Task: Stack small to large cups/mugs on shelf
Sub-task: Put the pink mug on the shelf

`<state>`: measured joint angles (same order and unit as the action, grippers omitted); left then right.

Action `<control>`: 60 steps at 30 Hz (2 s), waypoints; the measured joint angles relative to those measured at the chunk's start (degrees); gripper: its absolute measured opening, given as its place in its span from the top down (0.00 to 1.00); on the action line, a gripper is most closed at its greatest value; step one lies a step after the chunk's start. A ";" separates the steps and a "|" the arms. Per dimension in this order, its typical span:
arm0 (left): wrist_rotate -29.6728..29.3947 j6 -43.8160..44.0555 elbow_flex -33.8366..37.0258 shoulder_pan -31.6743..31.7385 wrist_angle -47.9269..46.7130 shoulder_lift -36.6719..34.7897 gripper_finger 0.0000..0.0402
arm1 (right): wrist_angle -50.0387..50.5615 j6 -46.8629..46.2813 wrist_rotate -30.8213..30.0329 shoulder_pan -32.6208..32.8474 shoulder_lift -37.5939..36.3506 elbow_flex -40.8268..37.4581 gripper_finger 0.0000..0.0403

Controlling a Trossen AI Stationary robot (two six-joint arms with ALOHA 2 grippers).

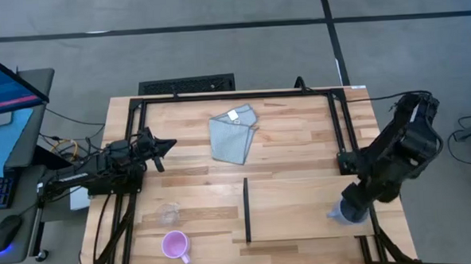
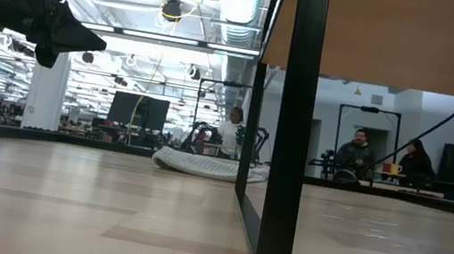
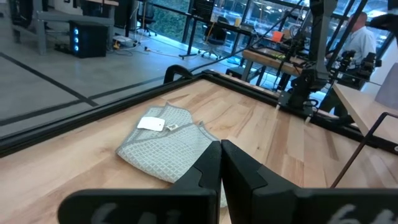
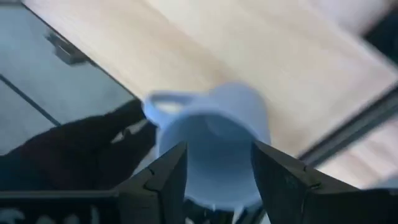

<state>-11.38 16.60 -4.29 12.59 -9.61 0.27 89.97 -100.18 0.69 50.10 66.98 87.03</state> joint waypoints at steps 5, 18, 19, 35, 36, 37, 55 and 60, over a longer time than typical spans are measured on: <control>-0.02 -1.31 0.00 0.00 0.02 -0.01 1.00 | 0.02 11.41 -5.12 -7.56 -0.97 0.01 0.55; 0.00 -1.06 0.00 -0.02 0.02 -0.02 1.00 | -0.42 52.64 -21.21 -29.37 -0.11 -0.10 0.72; 0.00 -1.05 0.00 -0.01 0.02 -0.02 1.00 | -1.06 55.68 -22.86 -30.85 -0.11 -0.10 0.73; 0.15 4.09 0.00 -0.02 0.02 0.00 1.00 | -31.81 92.10 -21.31 -56.84 -11.91 -12.68 0.85; 0.15 4.09 0.00 0.01 0.02 -0.01 1.00 | -33.67 93.09 -20.31 -58.23 -13.12 -14.41 0.85; 0.15 4.07 0.00 -0.02 0.03 0.00 1.00 | -35.70 94.07 -19.00 -59.42 -14.31 -16.13 0.85; -0.47 3.63 0.00 0.01 0.04 -0.02 1.00 | -62.61 97.16 -2.87 -77.93 -30.32 -47.65 0.85; -0.46 3.65 0.02 -0.01 0.04 -0.02 1.00 | -68.26 96.72 0.37 -81.34 -33.49 -54.43 0.85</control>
<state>-11.84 20.25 -4.28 12.58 -9.56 0.25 21.71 -3.45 1.06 -31.24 33.49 32.60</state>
